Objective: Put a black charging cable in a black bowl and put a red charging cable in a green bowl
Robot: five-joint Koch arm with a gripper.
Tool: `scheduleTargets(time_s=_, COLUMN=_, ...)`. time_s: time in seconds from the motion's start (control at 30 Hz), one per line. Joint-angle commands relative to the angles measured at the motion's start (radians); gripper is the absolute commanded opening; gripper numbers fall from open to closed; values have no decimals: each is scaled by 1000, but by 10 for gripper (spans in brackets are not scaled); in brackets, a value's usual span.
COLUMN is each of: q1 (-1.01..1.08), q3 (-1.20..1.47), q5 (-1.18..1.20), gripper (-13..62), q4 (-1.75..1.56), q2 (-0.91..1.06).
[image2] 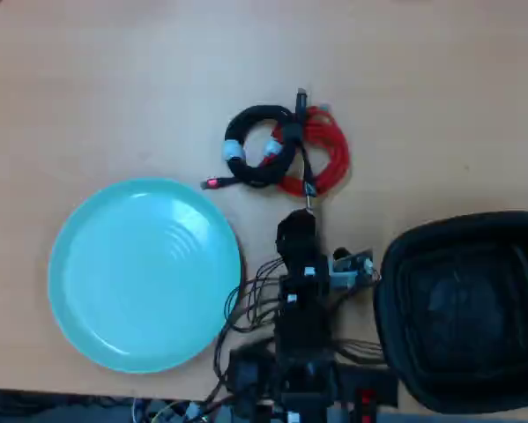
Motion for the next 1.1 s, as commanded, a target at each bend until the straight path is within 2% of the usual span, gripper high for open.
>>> scheduleTargets(time_s=0.0, q1=-54, q3=-87, q5=480, gripper=-41, q4=146, q2=166)
scheduleTargets(time_s=0.43, q1=-57, q3=-123, q5=480, gripper=-40, q4=187, q2=164)
scheduleTargets(time_s=0.57, q1=-60, q3=-276, q5=479, gripper=-35, q4=402, q2=163)
scheduleTargets(time_s=0.77, q1=-84, q3=-588, q5=476, gripper=36, q4=833, q2=156)
scheduleTargets(time_s=1.07, q1=-126, q3=-810, q5=456, gripper=40, q4=1023, q2=155)
